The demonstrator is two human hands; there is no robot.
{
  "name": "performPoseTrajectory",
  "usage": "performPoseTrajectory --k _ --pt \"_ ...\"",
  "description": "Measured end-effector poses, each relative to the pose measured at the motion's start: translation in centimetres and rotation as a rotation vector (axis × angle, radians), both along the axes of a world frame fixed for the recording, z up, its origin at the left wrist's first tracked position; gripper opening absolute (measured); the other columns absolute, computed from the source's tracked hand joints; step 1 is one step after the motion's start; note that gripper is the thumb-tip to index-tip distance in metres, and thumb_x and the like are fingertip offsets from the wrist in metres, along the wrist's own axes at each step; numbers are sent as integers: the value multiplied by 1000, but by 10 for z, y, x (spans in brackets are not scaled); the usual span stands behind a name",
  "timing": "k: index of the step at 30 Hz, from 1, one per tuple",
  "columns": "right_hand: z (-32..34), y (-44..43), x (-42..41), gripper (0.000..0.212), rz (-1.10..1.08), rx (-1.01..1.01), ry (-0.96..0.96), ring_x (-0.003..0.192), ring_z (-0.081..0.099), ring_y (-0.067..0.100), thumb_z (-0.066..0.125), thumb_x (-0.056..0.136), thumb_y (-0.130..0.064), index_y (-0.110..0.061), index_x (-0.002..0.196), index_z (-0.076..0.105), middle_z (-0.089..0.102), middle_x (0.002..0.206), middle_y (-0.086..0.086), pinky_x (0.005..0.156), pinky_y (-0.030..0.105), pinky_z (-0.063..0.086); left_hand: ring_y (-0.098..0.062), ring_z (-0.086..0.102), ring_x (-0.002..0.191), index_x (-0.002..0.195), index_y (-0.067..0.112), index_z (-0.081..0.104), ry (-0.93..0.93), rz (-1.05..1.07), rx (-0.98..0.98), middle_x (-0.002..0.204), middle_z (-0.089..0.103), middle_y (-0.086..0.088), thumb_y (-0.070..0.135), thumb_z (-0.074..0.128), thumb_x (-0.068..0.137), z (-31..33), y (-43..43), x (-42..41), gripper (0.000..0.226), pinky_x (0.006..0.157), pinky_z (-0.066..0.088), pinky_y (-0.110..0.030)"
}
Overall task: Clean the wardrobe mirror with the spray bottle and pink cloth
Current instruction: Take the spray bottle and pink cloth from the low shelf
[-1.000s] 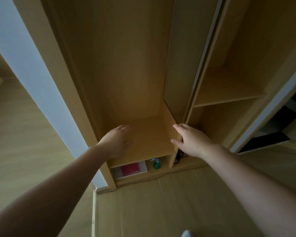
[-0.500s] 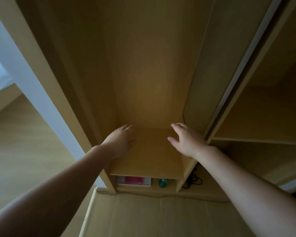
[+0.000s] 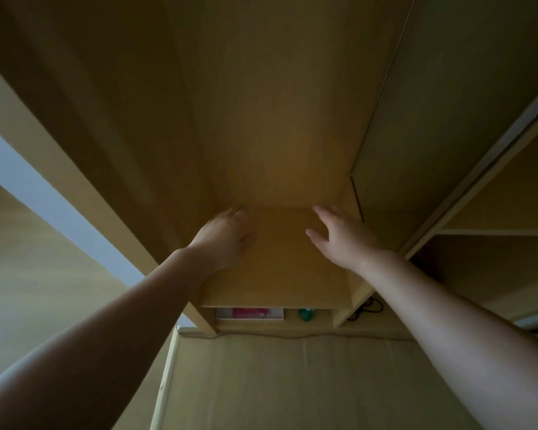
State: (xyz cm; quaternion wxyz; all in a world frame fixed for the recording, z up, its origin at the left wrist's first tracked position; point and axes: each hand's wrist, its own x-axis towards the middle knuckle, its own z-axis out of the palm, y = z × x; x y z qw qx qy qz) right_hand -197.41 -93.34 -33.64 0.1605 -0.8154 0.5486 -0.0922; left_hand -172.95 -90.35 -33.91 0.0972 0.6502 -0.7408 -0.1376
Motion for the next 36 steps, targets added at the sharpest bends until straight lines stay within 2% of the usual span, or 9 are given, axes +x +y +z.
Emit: performPoseTrajectory --k 3,8,14,17,21,25,30,32,36 --pt "-36 -1 7 61 -6 3 -28 141 33 22 46 98 -45 -18 150 30 32 156 4 109 33 33 -29 46 127 145 19 36 4 -1 30 142 47 -9 34 51 96 -37 0 9 53 99 39 -36" --pt "-107 4 13 58 -6 -37 -66 138 38 21 48 97 -43 -18 148 35 37 153 3 102 25 32 -30 49 122 141 16 41 21 -11 27 139 49 -10 32 54 95 -110 3 19 51 95 40 -34" --pt "-195 21 17 52 25 -56 -119 133 45 20 50 98 -37 -13 143 43 45 147 4 101 25 37 -25 45 129 144 17 38 38 -42 0 145 46 -5 38 53 95 -197 18 19 55 102 37 -34" --pt "-243 32 20 46 68 -100 -159 126 51 21 52 97 -31 -9 138 49 53 140 6 98 25 40 -24 44 131 143 16 41 51 -92 -37 144 47 -4 37 53 96 -240 25 19 53 103 36 -33" --pt "-315 47 25 34 138 -198 -223 110 63 25 60 94 -18 -3 124 60 64 122 10 89 31 53 -23 47 128 139 14 48 33 -198 -94 140 52 -4 34 55 95 -306 39 20 49 103 38 -33" --pt "-389 62 31 29 198 -261 -262 98 66 23 60 90 -14 -1 115 66 68 112 11 78 27 54 -23 53 122 134 12 53 41 -255 -125 134 57 -5 31 55 95 -374 52 25 43 101 42 -35" --pt "-474 71 32 26 238 -273 -237 89 68 22 61 88 -16 -3 109 69 69 106 8 68 33 58 -24 60 113 125 9 60 50 -333 -138 123 63 -7 26 60 93 -455 63 34 37 92 50 -35" --pt "-505 70 32 24 263 -289 -198 87 68 21 64 87 -15 -5 108 70 69 105 6 68 29 56 -25 60 114 126 9 60 32 -359 -130 122 64 -7 26 61 92 -489 63 39 37 95 50 -36" --pt "-558 63 33 24 308 -305 -134 84 67 18 66 87 -16 -6 109 69 69 105 5 65 20 50 -19 49 125 137 17 50 -43 -352 -72 134 55 -1 35 52 96 -551 54 42 44 104 40 -31"
